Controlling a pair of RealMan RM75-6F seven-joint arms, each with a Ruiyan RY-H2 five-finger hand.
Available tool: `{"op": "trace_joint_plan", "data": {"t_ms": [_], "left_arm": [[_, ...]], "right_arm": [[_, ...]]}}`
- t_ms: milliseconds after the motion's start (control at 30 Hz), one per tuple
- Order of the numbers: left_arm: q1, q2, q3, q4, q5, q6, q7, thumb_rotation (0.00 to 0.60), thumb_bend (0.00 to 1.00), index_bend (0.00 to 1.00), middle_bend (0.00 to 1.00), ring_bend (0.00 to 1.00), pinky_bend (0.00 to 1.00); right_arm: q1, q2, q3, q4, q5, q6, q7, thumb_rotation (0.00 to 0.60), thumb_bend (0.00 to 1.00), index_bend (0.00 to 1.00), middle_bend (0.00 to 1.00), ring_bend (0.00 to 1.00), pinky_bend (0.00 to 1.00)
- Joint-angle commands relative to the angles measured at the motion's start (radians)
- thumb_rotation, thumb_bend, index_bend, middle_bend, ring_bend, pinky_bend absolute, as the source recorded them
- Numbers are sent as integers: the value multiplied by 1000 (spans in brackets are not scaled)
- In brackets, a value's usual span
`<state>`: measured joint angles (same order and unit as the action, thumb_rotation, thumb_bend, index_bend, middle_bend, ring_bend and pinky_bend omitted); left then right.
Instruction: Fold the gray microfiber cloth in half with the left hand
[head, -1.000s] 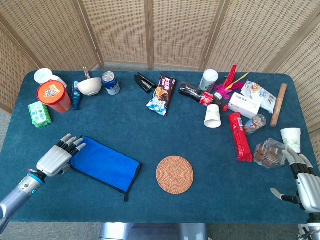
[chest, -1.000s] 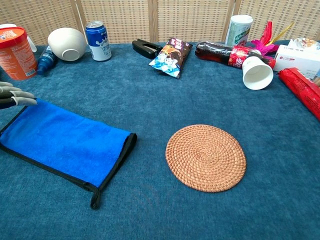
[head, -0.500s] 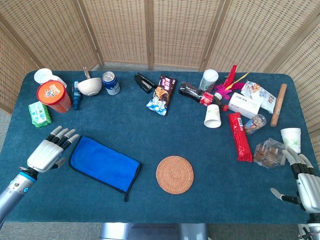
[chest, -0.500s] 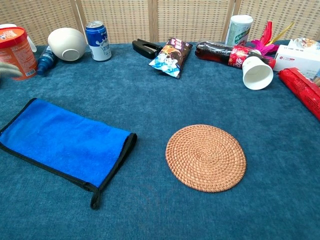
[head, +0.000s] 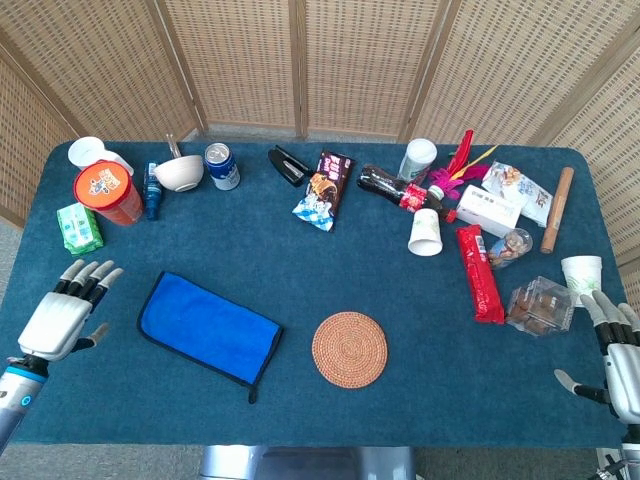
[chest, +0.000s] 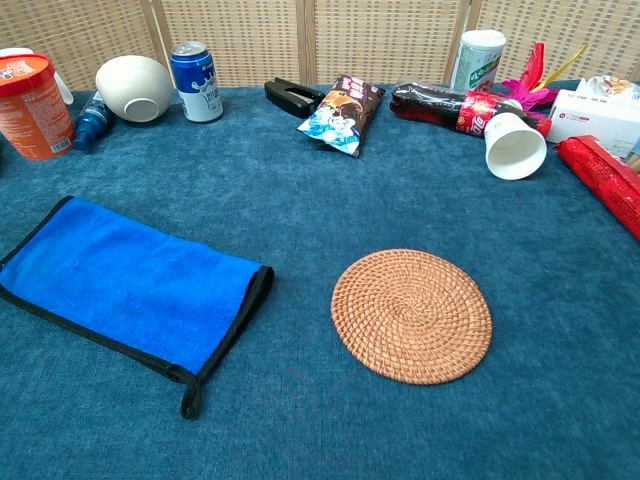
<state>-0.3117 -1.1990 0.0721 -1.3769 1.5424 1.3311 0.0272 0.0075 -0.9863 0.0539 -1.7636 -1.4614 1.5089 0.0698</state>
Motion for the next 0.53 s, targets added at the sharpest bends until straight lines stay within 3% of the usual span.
{"op": "trace_joint_plan", "data": {"t_ms": [33,300,533], "left_arm": [[49,7,-1,-22,-23,53,-19,600,381,0,0,0,0],[161,7,-9,-61,-51,182,-69,600,380,0,0,0,0],[182,19,-12,-54,-15,212,-67,600,381,0,0,0,0]], "right_arm": [[-5,-11,11,10,9,18,-22,600,0,0,0,0,0],[-15,-42,34,38,35,61,-120,600,0,0,0,0,0],[-21,-57,45,37,50,75,-147,600,0,0,0,0,0]]}}
